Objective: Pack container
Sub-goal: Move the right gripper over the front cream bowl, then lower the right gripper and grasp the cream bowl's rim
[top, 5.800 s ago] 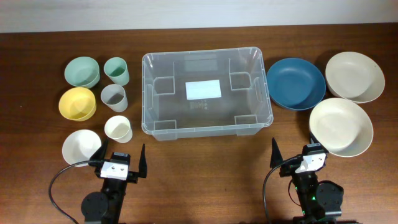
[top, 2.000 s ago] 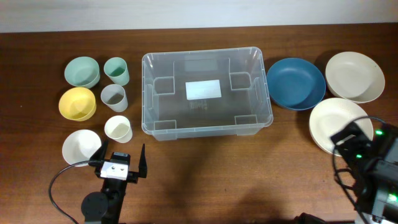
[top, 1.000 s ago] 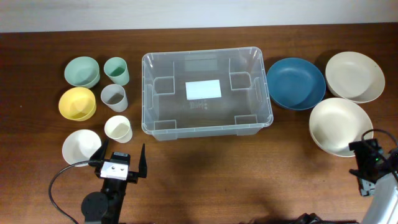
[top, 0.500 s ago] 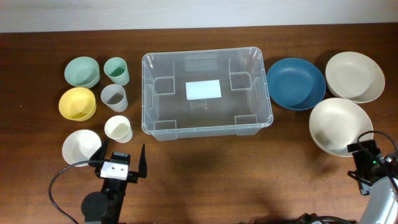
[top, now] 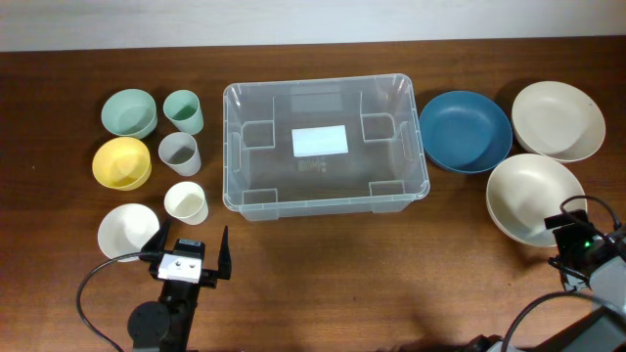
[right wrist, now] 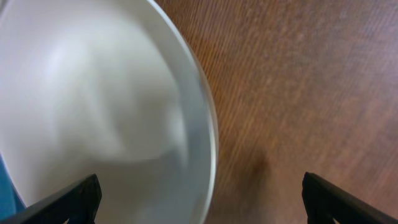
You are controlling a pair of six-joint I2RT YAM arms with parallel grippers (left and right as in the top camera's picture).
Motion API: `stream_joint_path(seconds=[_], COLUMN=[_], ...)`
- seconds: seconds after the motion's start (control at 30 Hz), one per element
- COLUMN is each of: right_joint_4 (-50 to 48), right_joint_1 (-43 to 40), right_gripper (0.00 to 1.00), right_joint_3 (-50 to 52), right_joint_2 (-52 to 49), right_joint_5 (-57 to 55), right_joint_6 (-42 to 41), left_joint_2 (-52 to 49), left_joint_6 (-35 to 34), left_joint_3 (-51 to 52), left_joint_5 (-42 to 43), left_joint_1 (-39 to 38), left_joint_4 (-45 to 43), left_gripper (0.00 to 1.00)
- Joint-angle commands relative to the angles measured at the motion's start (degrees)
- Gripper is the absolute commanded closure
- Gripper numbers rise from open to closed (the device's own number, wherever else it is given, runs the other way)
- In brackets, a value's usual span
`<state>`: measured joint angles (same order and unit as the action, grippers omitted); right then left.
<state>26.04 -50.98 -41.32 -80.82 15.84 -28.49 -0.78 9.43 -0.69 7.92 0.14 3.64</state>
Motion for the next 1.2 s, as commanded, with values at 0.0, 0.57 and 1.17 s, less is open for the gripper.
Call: stream_joint_path(seconds=[0.0,0.57,1.17], right_joint_4=[-1.95,-4.68,-9.01], right_joint_1=[-0.37,-0.37,1.9], right_gripper=[0.01,0.01,0.06], right_joint_3=[0.46,0.46,0.44], right_joint_2=[-2.99,-6.08,-9.46], right_joint_5=[3.3,1.51,1.55], right_joint_6=[0.66,0.55,0.37], left_joint_2=[0.48,0.48,0.48], left_joint_6=[0.55,0.55,0.55], left_joint_3=[0.17,0.17,0.17], left_joint_5=[-0.22,-0.22,-0.24], left_joint_1=[0.39,0.42,0.39], left_joint_4=[0.28,0.28,0.28], left_gripper=[0.01,0.0,0.0])
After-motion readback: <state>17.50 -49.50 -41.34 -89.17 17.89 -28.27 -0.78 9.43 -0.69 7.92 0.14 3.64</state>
